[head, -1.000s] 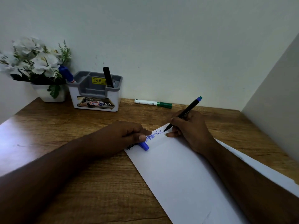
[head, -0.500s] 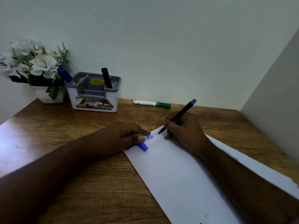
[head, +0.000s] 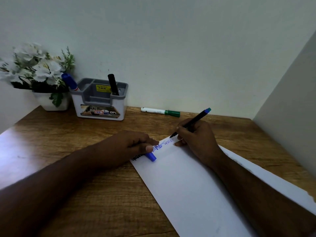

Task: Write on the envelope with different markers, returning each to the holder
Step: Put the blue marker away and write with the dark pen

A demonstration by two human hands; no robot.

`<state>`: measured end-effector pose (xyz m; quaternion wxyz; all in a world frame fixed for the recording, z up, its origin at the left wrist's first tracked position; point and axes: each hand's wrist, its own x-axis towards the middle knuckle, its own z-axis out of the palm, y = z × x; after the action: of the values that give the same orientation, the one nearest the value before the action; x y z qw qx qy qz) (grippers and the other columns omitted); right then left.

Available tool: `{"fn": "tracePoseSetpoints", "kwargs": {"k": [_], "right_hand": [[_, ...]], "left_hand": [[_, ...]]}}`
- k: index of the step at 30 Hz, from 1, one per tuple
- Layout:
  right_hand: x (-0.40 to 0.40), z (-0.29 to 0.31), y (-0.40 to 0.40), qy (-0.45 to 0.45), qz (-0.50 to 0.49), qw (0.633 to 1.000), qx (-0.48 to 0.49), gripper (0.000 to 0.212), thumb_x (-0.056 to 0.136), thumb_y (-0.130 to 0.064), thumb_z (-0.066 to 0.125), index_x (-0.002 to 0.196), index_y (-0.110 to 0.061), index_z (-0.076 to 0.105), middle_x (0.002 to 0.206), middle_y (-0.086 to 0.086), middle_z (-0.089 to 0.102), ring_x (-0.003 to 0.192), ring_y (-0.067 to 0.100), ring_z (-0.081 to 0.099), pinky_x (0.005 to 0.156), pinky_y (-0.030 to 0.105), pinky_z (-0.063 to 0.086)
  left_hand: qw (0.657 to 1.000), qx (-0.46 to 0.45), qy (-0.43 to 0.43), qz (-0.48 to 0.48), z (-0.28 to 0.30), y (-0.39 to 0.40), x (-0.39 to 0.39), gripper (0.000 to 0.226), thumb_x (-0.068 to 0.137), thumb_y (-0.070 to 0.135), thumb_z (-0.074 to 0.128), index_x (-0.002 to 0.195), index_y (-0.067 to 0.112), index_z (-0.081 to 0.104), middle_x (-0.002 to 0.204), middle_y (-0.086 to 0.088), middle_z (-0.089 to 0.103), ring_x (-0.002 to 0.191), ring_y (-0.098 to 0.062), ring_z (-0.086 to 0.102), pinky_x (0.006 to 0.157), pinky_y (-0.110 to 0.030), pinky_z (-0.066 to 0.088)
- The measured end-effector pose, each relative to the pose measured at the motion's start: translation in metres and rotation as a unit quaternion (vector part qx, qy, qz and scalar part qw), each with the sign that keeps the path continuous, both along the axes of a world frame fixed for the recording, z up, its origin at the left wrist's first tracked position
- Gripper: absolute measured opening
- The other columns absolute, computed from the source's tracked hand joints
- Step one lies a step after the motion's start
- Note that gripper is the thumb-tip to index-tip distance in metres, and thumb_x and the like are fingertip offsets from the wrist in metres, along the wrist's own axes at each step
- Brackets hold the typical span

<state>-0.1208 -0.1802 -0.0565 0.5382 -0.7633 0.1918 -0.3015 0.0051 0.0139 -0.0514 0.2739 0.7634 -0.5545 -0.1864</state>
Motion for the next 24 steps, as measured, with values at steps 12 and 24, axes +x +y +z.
{"fn": "tracePoseSetpoints", "kwargs": {"k": [12,24], "right_hand": [[-0.007,0.023,0.011,-0.155,0.201,0.96,0.117,0.023,0.084,-0.003,0.055,0.08,-0.01,0.077,0.063,0.011,0.071,0.048,0.019,0.063,0.045,0.028,0.052],[-0.007,0.022,0.026,-0.129,0.202,0.965,0.107,0.017,0.085,0.001,0.062,0.087,-0.009,0.076,0.076,0.015,0.074,0.065,0.026,0.071,0.058,0.031,0.058]], "left_hand": [[0.961,-0.199,0.172,0.085,-0.001,0.005,0.008,0.025,0.088,0.046,0.039,0.089,0.028,0.056,0.101,0.0,0.071,0.099,-0.008,0.065,0.09,-0.033,0.049],[0.97,-0.203,0.109,0.079,0.005,0.006,0.003,0.023,0.092,0.042,0.036,0.086,0.031,0.055,0.081,0.036,0.062,0.076,0.016,0.055,0.059,0.001,0.037]]}}
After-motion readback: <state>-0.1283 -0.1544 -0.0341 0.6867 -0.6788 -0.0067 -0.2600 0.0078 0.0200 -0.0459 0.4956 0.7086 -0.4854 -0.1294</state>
